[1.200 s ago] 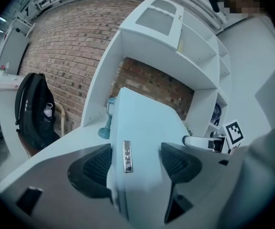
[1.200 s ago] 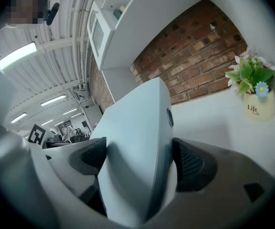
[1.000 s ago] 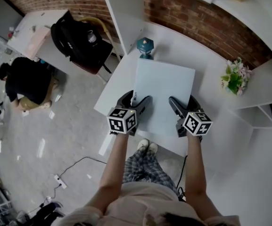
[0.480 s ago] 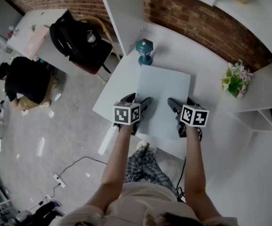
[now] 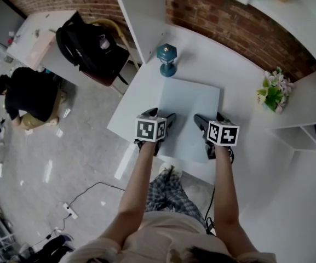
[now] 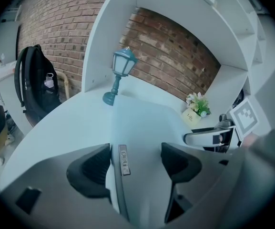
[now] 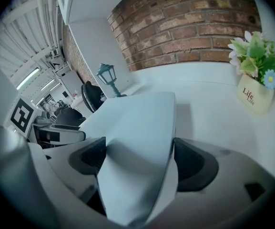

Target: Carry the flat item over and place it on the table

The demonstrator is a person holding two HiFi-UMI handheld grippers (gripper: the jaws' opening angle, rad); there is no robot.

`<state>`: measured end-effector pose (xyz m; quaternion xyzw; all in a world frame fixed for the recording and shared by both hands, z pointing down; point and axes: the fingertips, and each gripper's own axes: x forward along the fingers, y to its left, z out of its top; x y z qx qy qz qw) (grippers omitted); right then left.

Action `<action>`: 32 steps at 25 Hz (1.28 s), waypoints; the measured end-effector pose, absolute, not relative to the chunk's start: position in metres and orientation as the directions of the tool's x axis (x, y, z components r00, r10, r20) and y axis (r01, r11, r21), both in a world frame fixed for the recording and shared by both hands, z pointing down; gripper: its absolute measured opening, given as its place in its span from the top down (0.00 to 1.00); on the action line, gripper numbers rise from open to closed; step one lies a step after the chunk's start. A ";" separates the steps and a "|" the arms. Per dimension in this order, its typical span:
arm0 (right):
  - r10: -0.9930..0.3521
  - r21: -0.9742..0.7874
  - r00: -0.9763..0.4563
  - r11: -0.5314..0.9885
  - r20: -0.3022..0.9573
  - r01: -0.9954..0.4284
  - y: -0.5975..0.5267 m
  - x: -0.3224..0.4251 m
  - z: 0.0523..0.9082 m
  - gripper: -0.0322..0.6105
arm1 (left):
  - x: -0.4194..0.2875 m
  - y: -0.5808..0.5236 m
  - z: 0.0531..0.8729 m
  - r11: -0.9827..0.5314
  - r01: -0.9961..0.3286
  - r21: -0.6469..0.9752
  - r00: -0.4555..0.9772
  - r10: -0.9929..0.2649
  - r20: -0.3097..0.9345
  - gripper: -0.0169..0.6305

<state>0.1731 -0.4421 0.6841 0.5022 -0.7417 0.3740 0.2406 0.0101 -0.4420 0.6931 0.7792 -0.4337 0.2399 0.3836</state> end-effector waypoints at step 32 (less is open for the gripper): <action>-0.986 -0.087 -0.141 0.134 0.086 -0.987 -0.339 0.249 0.438 0.87 | -0.040 -0.385 0.436 -0.497 -0.862 0.099 0.506 -0.858 0.092 0.90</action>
